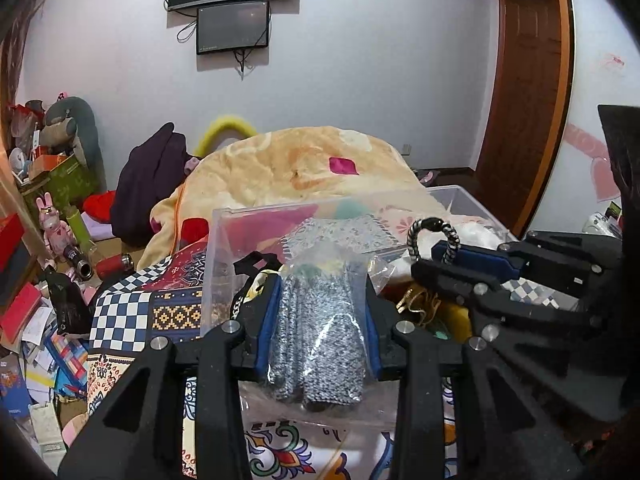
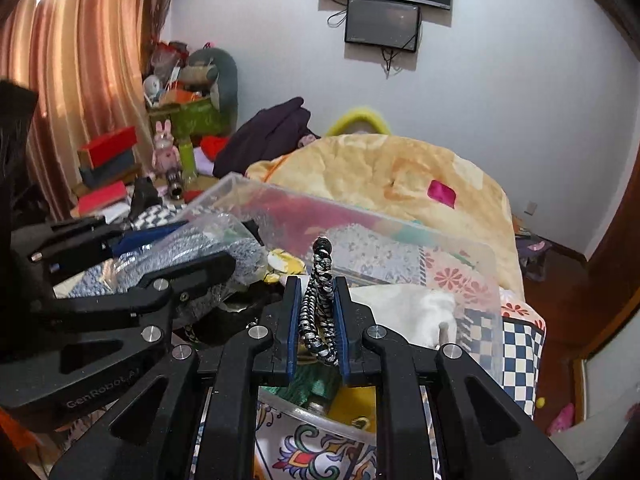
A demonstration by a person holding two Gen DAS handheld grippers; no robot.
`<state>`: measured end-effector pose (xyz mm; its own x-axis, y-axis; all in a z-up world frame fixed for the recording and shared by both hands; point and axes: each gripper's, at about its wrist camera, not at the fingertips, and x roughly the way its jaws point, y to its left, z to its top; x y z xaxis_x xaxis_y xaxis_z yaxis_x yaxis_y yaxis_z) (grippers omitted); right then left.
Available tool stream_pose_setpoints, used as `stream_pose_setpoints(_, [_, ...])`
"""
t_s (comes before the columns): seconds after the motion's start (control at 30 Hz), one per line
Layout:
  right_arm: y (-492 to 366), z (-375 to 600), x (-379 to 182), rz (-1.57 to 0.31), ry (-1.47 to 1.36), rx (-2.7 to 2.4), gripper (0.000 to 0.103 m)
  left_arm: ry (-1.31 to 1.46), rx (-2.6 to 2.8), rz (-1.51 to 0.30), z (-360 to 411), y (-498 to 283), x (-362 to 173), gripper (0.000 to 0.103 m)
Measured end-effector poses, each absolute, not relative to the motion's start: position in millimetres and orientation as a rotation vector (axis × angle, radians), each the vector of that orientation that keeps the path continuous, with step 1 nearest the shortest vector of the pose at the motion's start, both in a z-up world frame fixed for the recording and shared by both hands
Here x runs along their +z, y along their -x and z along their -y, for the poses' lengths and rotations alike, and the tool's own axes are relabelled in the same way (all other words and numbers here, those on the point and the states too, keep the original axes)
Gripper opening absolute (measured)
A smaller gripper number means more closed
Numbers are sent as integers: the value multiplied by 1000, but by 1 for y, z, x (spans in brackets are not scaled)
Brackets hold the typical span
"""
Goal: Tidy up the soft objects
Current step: 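Drop the mesh bag and bracelet into the box and open both tools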
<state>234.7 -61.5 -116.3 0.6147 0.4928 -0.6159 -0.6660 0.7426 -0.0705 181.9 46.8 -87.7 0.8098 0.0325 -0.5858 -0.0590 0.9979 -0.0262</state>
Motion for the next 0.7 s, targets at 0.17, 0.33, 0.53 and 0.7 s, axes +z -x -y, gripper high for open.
stream_pose_setpoints(0.17, [-232, 65, -116, -610, 336, 671, 30, 61, 53, -641, -51, -180, -91, 41])
stream_pose_setpoints(0.33, [-230, 75, -110, -589, 324, 664, 50, 100, 45, -632, -59, -172, -87, 52])
stream_pose_setpoints(0.53, [-221, 84, -96, -552, 309, 671, 60, 99, 25, -585, -56, -154, -72, 58])
stream_pose_setpoints(0.7, [-206, 95, -77, -495, 276, 679, 60, 64, 28, -484, -47, -128, -44, 58])
